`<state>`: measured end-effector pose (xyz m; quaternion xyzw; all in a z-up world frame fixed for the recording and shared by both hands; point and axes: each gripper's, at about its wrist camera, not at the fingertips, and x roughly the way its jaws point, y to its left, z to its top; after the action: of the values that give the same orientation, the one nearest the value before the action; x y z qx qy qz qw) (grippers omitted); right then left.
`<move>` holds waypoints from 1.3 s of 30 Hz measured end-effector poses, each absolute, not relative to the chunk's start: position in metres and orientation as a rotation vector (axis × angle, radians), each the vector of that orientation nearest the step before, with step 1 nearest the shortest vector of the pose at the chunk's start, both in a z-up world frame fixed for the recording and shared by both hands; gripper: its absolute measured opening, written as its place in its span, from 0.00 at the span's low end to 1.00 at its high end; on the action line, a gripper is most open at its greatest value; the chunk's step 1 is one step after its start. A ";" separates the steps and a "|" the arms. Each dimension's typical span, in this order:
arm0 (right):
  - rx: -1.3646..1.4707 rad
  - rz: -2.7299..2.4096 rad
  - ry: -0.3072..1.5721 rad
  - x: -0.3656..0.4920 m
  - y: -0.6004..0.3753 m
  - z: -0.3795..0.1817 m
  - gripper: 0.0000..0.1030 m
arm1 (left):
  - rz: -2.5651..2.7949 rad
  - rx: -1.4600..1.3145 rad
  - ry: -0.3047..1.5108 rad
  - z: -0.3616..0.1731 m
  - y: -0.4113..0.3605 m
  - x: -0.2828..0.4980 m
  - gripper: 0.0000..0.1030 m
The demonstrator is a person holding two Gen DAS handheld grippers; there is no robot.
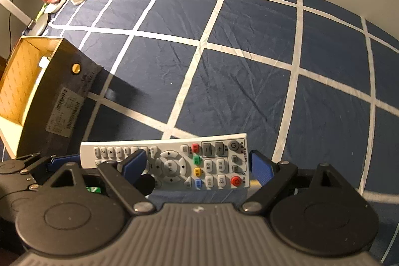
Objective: Organize objects
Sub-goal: 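Lift the TV remote with the right gripper and carry it over the box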
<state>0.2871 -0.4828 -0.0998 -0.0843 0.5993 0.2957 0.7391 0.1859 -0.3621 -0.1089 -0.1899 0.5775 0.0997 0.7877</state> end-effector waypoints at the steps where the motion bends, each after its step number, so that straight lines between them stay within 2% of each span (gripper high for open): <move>1: -0.178 0.643 1.311 0.282 -0.483 -0.097 0.86 | 0.208 -0.401 1.242 -0.106 -0.361 0.182 0.93; 18: -0.079 0.580 1.268 0.208 -0.441 -0.064 0.86 | 0.145 -0.300 1.219 -0.069 -0.309 0.127 0.93; 39: 0.101 0.466 1.203 0.137 -0.307 -0.034 0.86 | 0.031 -0.124 1.196 -0.027 -0.166 0.098 0.93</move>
<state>0.1372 -0.3074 -0.0341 0.0472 0.5604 0.2170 0.7979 0.0980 -0.1665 -0.0268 -0.0586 0.5627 0.0147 0.8245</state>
